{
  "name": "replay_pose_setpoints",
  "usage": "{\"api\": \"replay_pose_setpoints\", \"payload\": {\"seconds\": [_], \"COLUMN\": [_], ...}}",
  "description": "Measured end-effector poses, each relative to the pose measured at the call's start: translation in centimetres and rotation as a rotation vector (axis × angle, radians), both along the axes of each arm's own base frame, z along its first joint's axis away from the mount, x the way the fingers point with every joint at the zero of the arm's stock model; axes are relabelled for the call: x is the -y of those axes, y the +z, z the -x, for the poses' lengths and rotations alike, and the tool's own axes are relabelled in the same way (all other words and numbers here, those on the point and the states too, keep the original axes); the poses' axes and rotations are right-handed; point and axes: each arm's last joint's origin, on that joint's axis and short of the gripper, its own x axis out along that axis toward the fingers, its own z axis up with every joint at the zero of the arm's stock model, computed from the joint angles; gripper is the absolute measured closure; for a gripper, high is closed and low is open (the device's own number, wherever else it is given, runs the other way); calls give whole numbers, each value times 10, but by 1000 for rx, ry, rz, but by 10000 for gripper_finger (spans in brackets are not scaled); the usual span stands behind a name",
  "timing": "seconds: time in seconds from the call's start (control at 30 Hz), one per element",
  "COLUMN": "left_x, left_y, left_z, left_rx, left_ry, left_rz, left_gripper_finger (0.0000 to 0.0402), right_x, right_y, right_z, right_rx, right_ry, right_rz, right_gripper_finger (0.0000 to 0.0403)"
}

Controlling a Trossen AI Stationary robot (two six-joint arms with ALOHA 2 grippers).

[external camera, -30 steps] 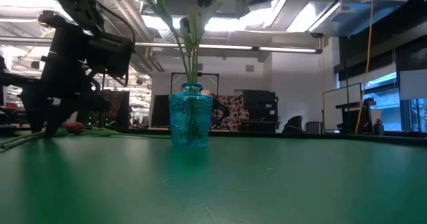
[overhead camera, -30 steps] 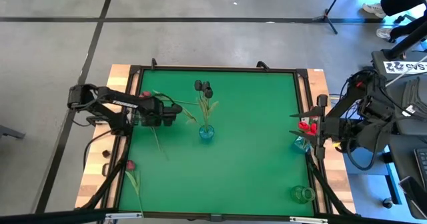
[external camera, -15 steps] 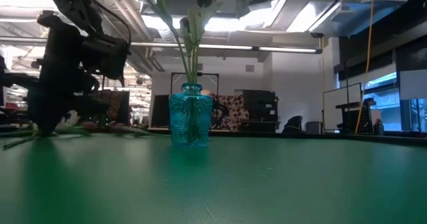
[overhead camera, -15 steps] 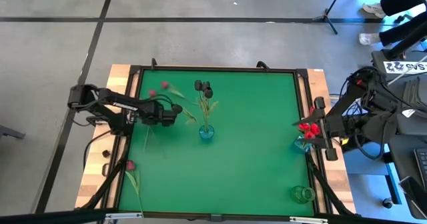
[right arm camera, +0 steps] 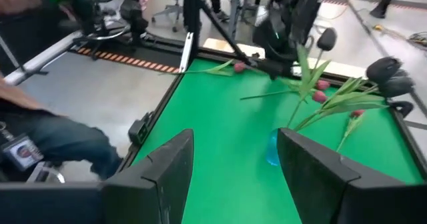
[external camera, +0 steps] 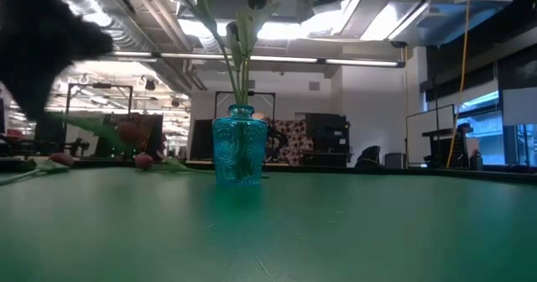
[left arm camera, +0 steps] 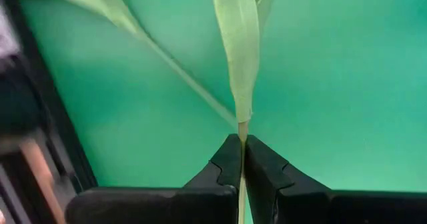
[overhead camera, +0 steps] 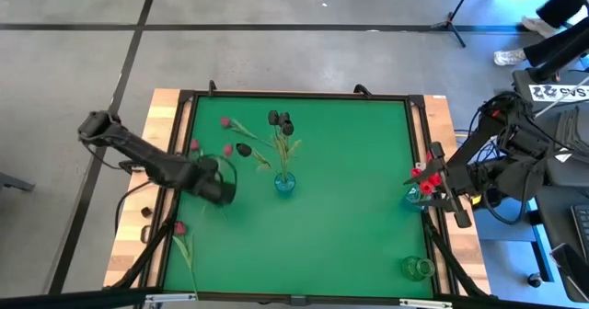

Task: Sort flowers into vase by color
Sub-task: Put the dark red flower into the green vase

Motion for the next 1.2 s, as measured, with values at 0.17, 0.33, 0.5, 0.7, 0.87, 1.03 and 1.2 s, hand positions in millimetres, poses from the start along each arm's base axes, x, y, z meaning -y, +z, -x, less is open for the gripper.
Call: {"api": "replay_pose_setpoints", "payload": {"seconds": [0.17,0.33,0.5,0.7,0.87,1.03,1.2], "left_x": [56,99,118,139,154,161,147], "left_y": [17,31,41,53,56,44,27], "left_z": [11,18,15,-9,-38,-67,-105], "left_rx": [86,415,698,1001,1167,1220,1170], "left_ry": [-223,-339,-417,-566,-657,-736,-726], "left_rz": [150,183,86,-100,-338,-506,-557], "left_gripper_finger": [395,396,397,396,395,395,395], "right_x": [0,9,9,6,4,-16,-32], "right_y": [0,-2,-10,-12,-13,-14,-19], "right_z": [1,7,9,8,7,-5,-14], "right_rx": [-13,-74,-187,-251,-275,-292,-326], "right_ry": [21,0,-45,-65,-104,-75,-23], "right_rz": [-10,-103,-184,-265,-333,-355,-343], "right_gripper_finger": [187,187,187,187,187,187,187]}}
